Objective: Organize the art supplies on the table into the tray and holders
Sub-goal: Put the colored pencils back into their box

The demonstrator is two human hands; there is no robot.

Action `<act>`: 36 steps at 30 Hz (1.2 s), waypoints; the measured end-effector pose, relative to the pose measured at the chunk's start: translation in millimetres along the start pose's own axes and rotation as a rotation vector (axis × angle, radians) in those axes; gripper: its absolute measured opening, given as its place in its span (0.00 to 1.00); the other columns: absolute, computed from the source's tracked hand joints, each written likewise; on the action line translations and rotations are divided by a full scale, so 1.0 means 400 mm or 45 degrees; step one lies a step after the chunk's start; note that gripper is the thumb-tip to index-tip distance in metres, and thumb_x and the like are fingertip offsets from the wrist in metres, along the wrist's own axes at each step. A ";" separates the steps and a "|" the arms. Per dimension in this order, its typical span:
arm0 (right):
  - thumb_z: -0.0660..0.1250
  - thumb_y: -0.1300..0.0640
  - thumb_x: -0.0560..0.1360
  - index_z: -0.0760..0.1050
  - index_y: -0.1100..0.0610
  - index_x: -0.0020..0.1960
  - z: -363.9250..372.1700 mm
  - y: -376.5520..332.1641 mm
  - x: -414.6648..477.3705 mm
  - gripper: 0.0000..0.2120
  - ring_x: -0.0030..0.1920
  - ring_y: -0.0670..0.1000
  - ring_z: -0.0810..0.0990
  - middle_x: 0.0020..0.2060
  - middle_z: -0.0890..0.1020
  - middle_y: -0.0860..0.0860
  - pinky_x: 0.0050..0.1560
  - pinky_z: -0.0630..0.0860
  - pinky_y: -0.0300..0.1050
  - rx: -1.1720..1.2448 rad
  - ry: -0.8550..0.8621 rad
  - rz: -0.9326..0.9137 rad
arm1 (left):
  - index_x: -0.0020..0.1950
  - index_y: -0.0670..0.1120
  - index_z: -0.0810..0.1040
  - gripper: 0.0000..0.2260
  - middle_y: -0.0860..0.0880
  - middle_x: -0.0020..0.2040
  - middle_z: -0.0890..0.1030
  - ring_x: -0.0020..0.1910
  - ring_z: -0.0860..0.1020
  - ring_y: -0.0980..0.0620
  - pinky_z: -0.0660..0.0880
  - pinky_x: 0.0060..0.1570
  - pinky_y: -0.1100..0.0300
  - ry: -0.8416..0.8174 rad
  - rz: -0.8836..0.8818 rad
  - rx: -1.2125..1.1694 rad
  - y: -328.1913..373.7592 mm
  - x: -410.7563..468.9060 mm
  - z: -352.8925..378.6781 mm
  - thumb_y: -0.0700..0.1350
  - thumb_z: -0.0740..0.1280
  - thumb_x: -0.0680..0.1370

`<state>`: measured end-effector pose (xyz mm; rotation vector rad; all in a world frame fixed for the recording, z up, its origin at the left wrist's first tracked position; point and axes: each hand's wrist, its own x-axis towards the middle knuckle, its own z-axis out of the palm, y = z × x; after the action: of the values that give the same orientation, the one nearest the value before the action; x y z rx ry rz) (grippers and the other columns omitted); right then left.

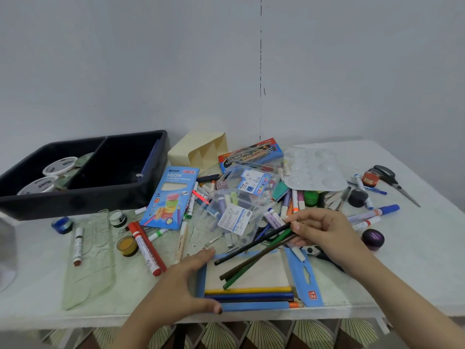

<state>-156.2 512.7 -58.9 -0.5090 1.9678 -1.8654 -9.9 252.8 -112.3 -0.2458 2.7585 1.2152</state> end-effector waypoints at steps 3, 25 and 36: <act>0.66 0.69 0.73 0.80 0.61 0.46 -0.007 0.013 -0.007 0.07 0.34 0.53 0.84 0.38 0.84 0.61 0.36 0.81 0.39 -0.036 -0.006 -0.003 | 0.70 0.66 0.60 0.47 0.72 0.67 0.58 0.71 0.57 0.65 0.56 0.72 0.60 0.019 0.023 0.097 -0.004 0.000 0.008 0.70 0.73 0.54; 0.69 0.65 0.73 0.81 0.56 0.45 0.030 0.045 0.010 0.05 0.37 0.51 0.81 0.37 0.83 0.57 0.45 0.80 0.44 -0.493 -0.154 -0.087 | 0.63 0.74 0.58 0.35 0.77 0.63 0.54 0.67 0.56 0.71 0.56 0.69 0.62 -0.012 0.109 0.234 0.013 0.011 0.008 0.63 0.74 0.62; 0.63 0.49 0.76 0.79 0.45 0.50 -0.011 0.057 0.008 0.07 0.45 0.42 0.76 0.41 0.80 0.41 0.46 0.73 0.40 -1.324 -0.371 -0.369 | 0.66 0.72 0.60 0.36 0.76 0.66 0.53 0.69 0.54 0.68 0.57 0.72 0.56 -0.063 0.051 0.248 0.007 0.014 0.005 0.65 0.73 0.62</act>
<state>-161.4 516.0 -81.6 -1.3039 2.6057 -0.6542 -16.0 255.5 -112.5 -0.1400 2.8257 0.9375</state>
